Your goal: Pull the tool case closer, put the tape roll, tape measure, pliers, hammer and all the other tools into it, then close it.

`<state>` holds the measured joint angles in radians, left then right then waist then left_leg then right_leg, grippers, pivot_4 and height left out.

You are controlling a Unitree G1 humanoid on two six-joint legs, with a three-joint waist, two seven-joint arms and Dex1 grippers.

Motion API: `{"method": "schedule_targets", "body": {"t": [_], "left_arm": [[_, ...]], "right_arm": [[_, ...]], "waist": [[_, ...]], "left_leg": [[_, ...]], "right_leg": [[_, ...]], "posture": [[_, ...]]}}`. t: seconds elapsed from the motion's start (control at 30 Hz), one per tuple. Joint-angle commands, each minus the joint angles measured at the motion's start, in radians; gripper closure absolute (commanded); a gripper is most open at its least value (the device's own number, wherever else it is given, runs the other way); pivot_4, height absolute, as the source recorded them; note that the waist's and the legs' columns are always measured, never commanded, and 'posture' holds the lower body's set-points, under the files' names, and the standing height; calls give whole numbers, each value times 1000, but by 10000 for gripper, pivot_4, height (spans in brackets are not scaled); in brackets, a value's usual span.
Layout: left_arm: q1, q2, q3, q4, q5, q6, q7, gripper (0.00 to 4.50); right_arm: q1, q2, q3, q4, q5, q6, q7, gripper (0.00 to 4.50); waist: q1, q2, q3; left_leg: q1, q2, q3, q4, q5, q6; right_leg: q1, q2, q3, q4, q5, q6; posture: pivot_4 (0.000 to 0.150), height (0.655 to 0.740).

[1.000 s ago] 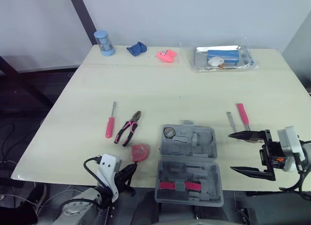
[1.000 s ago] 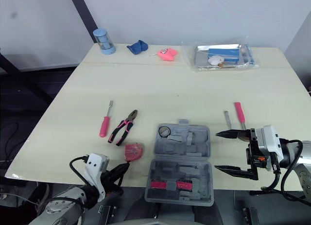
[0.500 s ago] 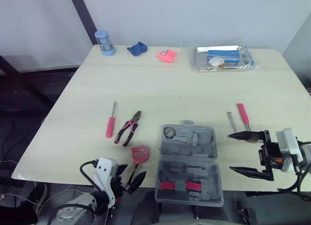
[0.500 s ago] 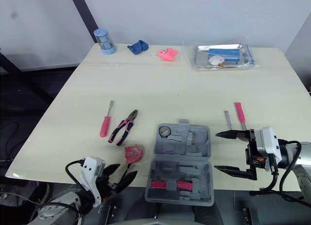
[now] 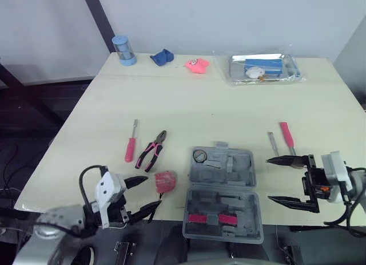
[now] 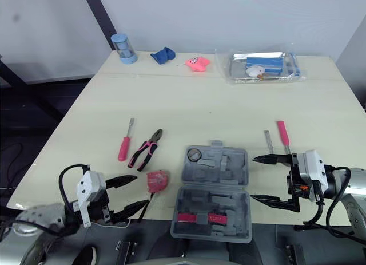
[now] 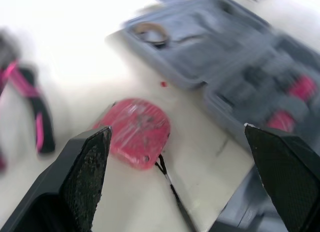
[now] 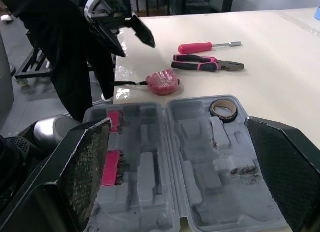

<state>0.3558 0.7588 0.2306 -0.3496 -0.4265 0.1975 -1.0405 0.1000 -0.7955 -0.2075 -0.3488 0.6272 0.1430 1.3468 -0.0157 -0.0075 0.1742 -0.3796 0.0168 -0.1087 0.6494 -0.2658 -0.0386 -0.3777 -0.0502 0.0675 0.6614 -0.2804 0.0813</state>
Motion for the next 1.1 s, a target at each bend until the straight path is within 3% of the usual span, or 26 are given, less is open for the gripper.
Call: {"method": "schedule_targets", "body": {"t": [0.03,0.23,0.53,1.1], "left_arm": [[-93,41,-60,105,54,-102,-93,65],[-264,32,-165,284,135,-196,-140,65],[-373,-35,-237,511,172,-284,-162,65],[-433,-68,-303,568,246,-344,-150,65]], "right_arm": [[-9,4,-9,-15,8,-23,0,0],[-6,5,-16,-17,4,-29,-10,0],[2,0,-24,-35,10,-29,-24,0],[-11,0,-19,-39,7,-28,-31,0]], "waist": [[-1,0,0],[-2,0,0],[-3,0,1],[-3,0,1]], "left_leg": [[0,0,0,0,0,0],[0,0,0,0,0,0],[0,0,-1,0,0,0],[0,0,-1,0,0,0]], "right_leg": [[0,0,0,0,0,0],[0,0,0,1,0,0],[0,0,-1,1,0,0],[0,0,-1,2,0,0]], "posture": [[1500,7400],[1500,7400],[1500,7400],[1500,7400]]}}
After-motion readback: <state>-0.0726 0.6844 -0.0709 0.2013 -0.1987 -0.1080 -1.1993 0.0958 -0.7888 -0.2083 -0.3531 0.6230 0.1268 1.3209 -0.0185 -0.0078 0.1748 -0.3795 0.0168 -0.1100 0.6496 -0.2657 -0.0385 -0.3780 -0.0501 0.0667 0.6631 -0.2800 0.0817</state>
